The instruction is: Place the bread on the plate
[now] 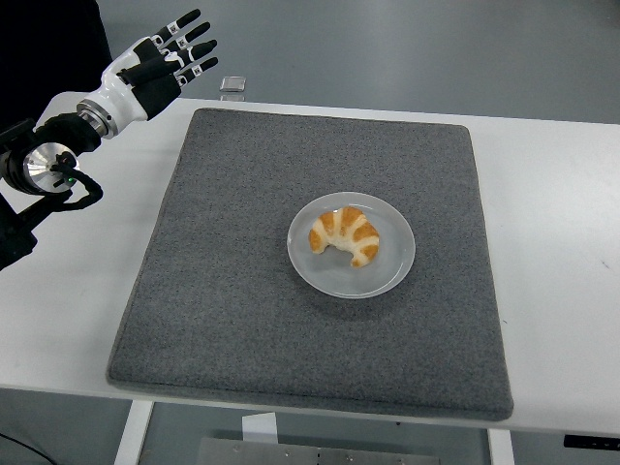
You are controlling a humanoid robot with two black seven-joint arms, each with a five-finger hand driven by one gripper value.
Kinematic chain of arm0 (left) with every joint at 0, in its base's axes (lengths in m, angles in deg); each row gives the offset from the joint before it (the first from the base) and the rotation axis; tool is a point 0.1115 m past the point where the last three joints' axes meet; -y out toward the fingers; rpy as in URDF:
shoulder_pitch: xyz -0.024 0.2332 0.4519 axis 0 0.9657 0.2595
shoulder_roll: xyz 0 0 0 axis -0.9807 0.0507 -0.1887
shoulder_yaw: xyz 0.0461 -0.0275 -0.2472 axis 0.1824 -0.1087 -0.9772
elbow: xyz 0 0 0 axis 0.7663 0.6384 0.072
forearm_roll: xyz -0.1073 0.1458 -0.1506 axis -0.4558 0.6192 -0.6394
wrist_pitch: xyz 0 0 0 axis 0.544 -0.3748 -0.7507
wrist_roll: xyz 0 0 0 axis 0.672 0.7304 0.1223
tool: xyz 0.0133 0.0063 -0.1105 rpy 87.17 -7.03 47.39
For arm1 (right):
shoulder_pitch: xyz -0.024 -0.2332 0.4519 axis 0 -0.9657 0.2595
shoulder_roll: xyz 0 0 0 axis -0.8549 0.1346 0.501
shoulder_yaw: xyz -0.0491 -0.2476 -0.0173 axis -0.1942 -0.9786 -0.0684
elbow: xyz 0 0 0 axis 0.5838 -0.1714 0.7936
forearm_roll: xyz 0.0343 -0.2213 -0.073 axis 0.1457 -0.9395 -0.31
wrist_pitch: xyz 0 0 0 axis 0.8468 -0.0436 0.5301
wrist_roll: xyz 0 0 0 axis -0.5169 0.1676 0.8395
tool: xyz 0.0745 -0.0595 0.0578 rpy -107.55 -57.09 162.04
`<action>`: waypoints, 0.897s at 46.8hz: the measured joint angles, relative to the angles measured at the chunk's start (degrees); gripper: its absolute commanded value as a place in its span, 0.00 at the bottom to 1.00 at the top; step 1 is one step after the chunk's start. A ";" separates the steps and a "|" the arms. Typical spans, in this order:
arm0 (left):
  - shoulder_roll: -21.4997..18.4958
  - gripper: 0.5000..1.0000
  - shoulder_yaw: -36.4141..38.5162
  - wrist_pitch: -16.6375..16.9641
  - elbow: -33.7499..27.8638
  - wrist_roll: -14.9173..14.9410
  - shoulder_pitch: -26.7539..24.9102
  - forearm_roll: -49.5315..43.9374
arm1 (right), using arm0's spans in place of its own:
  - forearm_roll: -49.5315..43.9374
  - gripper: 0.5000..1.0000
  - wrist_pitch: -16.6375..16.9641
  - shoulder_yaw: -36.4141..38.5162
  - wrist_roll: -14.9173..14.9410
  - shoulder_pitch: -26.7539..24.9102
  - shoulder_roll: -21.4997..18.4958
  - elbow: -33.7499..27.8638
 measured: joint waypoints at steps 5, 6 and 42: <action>0.01 1.00 -0.16 -0.07 2.51 0.22 -0.85 -0.01 | 0.00 0.90 0.00 0.00 0.00 -0.01 0.00 0.00; 0.02 1.00 -0.24 -0.19 2.80 0.27 -0.99 0.00 | 0.00 0.90 0.00 0.00 0.00 0.00 0.00 0.00; 0.51 1.00 -0.12 -2.36 5.68 0.61 -3.00 0.09 | 0.30 0.90 0.12 -0.01 -0.01 -0.10 0.00 0.35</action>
